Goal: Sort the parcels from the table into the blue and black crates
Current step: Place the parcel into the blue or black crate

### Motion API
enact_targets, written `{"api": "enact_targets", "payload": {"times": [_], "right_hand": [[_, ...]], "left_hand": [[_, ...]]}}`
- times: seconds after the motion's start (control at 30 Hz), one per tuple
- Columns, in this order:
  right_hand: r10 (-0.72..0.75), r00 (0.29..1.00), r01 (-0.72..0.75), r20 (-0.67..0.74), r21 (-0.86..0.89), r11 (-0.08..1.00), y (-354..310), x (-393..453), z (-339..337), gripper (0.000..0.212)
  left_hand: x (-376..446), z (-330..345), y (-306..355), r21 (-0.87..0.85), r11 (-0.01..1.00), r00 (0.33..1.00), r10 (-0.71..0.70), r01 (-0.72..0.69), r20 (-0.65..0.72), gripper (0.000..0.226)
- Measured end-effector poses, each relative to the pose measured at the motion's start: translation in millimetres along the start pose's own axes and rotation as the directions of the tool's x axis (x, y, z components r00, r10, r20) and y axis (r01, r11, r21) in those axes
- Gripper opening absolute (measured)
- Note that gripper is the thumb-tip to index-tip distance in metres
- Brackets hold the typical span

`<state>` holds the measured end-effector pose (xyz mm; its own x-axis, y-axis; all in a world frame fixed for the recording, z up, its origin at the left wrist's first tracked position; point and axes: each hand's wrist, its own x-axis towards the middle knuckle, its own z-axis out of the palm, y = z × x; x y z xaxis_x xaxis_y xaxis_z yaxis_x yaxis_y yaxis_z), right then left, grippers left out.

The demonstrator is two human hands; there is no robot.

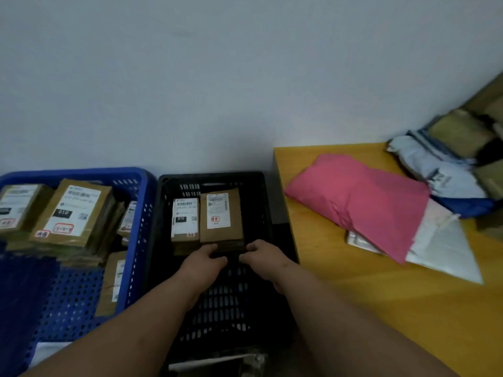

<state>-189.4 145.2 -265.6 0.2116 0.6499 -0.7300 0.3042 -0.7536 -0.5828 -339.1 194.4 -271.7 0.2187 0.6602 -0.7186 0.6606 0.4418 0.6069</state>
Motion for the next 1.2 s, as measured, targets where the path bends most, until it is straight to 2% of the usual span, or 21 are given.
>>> {"api": "enact_targets", "payload": {"times": [0.13, 0.4, 0.57, 0.7, 0.9, 1.0, 1.2], "right_hand": [[-0.062, 0.995, 0.061, -0.081, -0.013, 0.998, 9, -57, -16, 0.046], [-0.068, 0.969, 0.071, -0.236, 0.006, 0.997, 75, -143, -96, 0.043], [-0.013, 0.964, 0.032, -0.266, 0.064, 0.997, 149, -180, -156, 0.044], [0.077, 0.955, -0.044, -0.288, 0.119, 0.992, 219, -209, -218, 0.044], [0.193, 0.904, -0.127, -0.381, 0.19, 0.973, 303, -243, -317, 0.019], [0.17, 0.893, -0.076, -0.417, 0.232, 0.97, 321, -244, -350, 0.027], [0.071, 0.864, 0.077, -0.498, 0.272, 0.959, 324, -230, -392, 0.012]], "left_hand": [[-47, 6, 22, 0.055, 0.991, 0.992, 0.125, -0.124, -0.003, 0.042], [-109, 74, 69, 0.216, 0.926, 0.95, 0.307, -0.31, 0.051, 0.052], [-132, 157, 103, 0.237, 0.913, 0.943, 0.319, -0.333, 0.099, 0.054], [-155, 242, 135, 0.205, 0.891, 0.914, 0.387, -0.405, 0.123, 0.047], [-189, 351, 177, 0.126, 0.9, 0.903, 0.394, -0.416, 0.172, 0.048], [-195, 382, 195, 0.123, 0.899, 0.901, 0.396, -0.42, 0.178, 0.05], [-176, 414, 239, 0.124, 0.899, 0.905, 0.405, -0.42, 0.134, 0.049]]}}
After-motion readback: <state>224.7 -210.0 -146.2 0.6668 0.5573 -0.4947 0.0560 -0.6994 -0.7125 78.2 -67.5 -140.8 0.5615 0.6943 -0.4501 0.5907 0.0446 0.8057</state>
